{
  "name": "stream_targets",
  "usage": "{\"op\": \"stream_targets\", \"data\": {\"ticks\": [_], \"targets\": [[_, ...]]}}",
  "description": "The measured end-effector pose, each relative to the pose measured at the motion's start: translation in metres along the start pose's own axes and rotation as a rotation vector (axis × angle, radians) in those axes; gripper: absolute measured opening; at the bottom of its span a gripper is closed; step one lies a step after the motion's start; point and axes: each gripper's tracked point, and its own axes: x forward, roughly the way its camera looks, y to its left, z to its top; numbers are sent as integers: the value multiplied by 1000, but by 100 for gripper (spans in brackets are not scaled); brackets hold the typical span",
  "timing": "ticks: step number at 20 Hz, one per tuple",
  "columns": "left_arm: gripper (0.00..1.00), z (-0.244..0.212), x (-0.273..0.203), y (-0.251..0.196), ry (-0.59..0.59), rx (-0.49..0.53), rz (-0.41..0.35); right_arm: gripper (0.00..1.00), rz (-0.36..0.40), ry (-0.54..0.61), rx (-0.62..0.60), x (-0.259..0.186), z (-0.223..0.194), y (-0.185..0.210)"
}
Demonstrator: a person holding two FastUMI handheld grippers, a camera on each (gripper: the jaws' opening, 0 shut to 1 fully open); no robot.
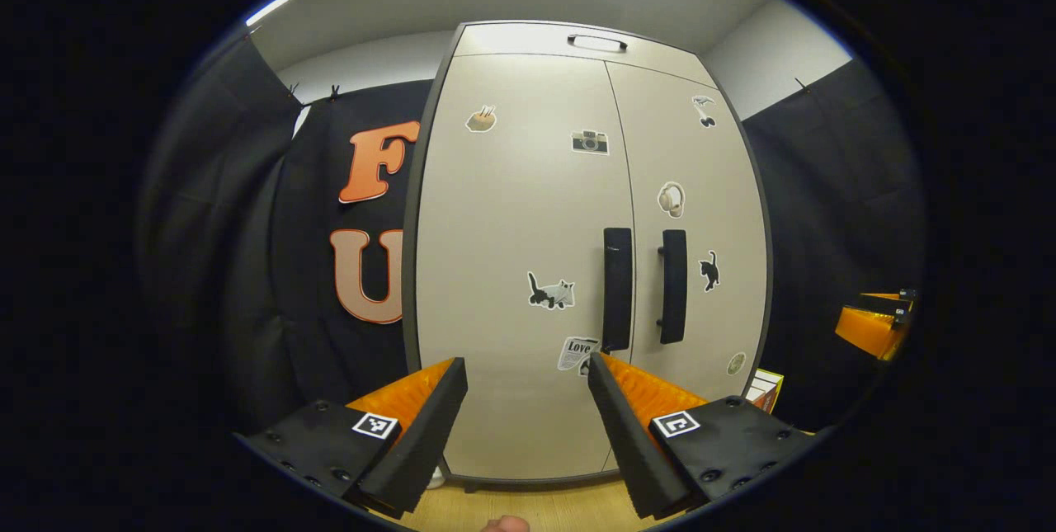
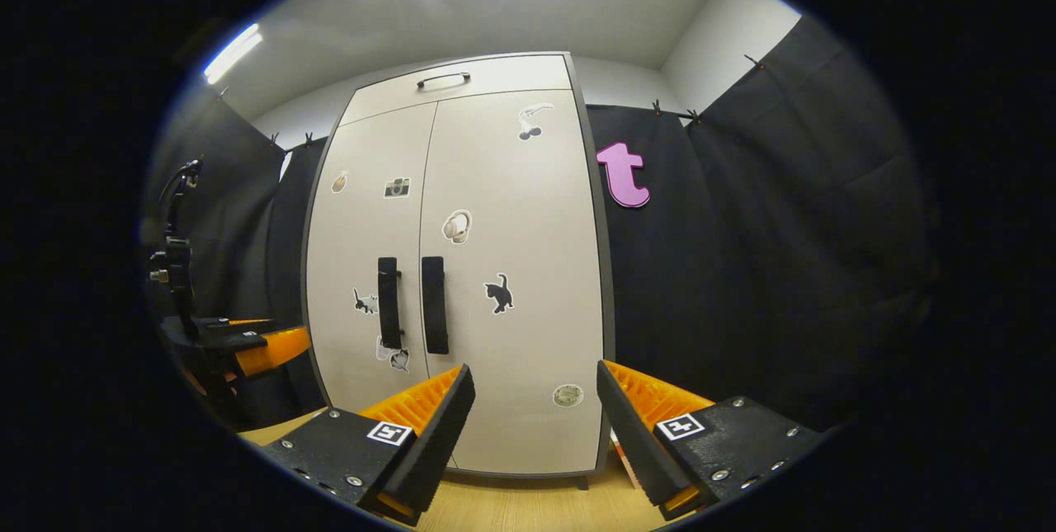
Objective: Grab one shoe with the right hand and put it into the shoe cabinet, grab the other shoe with the left hand and put it into the shoe cabinet; then close the right door with the right hand and the left door with the left hand.
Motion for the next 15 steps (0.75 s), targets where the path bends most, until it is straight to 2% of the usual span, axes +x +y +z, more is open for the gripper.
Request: {"op": "stream_targets", "data": {"ticks": [14,15], "targets": [[96,-1,-14,16,-1,-29,27,92,13,-1,-8,-1,-3,12],[99,0,-15,17,-4,-23,29,92,12,0,-7,0,-3,11]]}}
